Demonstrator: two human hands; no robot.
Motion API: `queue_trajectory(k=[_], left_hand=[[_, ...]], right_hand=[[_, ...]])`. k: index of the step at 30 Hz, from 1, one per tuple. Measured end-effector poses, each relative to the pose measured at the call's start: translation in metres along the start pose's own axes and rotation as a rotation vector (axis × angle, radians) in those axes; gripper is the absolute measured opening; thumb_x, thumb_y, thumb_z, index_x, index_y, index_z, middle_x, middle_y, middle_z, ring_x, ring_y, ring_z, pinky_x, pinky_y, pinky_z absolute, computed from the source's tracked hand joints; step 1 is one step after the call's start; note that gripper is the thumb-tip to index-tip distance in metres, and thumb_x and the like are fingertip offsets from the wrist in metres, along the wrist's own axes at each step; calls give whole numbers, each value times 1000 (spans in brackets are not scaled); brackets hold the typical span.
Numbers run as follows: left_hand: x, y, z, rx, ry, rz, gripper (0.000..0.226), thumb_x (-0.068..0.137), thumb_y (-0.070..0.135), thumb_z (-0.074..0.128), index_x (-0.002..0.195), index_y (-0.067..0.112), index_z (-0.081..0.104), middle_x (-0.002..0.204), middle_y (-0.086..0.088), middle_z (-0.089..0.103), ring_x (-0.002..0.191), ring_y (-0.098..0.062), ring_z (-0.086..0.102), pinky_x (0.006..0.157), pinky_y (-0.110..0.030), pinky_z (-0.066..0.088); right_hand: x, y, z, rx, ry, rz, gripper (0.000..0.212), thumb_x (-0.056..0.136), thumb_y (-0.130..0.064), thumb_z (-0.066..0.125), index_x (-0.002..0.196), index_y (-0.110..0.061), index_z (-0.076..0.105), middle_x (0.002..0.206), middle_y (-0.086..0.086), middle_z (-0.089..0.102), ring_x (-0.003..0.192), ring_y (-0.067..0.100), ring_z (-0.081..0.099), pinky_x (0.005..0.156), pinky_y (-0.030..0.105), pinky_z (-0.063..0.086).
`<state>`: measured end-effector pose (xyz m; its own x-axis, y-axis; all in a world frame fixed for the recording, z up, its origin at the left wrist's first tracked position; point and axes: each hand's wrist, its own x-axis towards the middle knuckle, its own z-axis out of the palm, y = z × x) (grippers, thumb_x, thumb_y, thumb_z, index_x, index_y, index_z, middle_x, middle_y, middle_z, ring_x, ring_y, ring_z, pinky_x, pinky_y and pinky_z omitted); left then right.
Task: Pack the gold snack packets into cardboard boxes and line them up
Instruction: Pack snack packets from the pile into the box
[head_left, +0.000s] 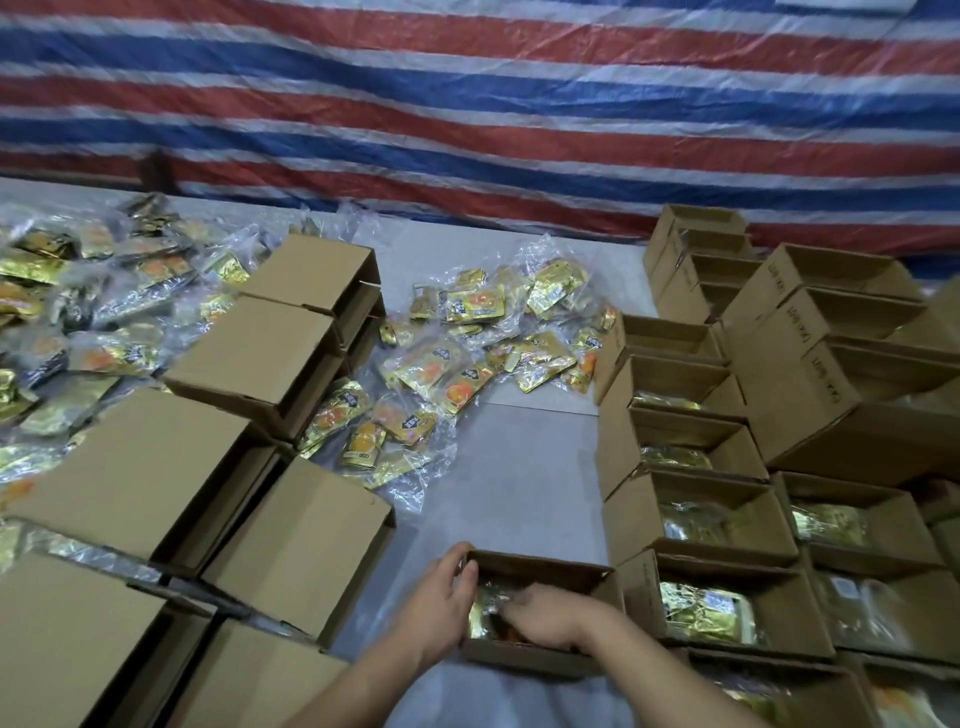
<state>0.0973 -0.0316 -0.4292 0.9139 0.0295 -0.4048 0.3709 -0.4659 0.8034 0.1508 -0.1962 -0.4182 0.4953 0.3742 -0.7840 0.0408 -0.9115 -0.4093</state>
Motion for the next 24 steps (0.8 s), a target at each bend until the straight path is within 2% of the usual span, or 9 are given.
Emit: queue_trajectory(k=[2,8,10,12,14,16,20,22,24], left_hand=[[0,-3,2,24,-1,5,26,103,35,37,125,28,49,119,-8,59,109,-20,57,96,-28,42],[0,-5,10,103,16,-52,40,103,37,36,142,30,36,136,-1,55,122,-17,53,91,-22,39],[2,-4,12,104,-20,-85,46,102,35,38,148,27,30,140,-3,52,125,-20,52,93,-22,40],[3,-4,14,94,-30,-104,49,103,35,37,149,24,29,143,-6,50,129,-22,50,102,-26,40],[5,-3,15,80,-16,-120,47,104,36,34,148,21,32,146,-8,47,132,-24,47,108,-30,37],[8,1,16,79,6,-114,41,104,33,31,143,20,39,143,-11,50,130,-24,49,108,-31,36],[16,6,10,107,74,-106,36,105,28,30,137,20,43,139,-14,52,126,-26,52,100,-29,39],[22,7,5,104,81,-104,36,105,27,31,137,18,43,139,-17,51,126,-27,52,100,-29,39],[29,10,2,95,54,-120,35,105,29,31,135,17,43,138,-17,52,124,-28,52,101,-30,40]], right_hand=[[5,-7,8,-44,-42,57,50,102,-39,29,142,-19,50,152,10,43,139,23,40,108,26,30],[-8,-15,13,53,27,92,54,101,-40,26,151,-25,37,159,2,32,145,19,31,113,27,22],[-18,-10,13,55,90,73,50,100,-41,30,136,-18,55,148,11,49,135,26,46,106,29,34],[-28,-2,14,68,219,43,38,96,-41,40,106,-17,68,121,12,67,113,29,61,88,28,45],[-43,8,10,78,386,18,24,91,-41,46,88,-25,63,105,3,70,99,23,65,77,26,46],[-57,17,4,29,567,-32,16,92,-39,45,88,-31,58,100,-8,65,93,13,60,79,25,45],[-66,31,-10,-102,873,-40,23,96,-34,47,118,-34,54,115,-17,46,109,4,45,102,25,40],[-62,36,-18,-106,827,11,43,97,-35,49,139,-31,42,137,-13,39,128,9,40,114,30,32],[-56,36,-25,-122,720,28,46,97,-35,48,142,-29,39,142,-9,41,130,14,43,114,34,33]])
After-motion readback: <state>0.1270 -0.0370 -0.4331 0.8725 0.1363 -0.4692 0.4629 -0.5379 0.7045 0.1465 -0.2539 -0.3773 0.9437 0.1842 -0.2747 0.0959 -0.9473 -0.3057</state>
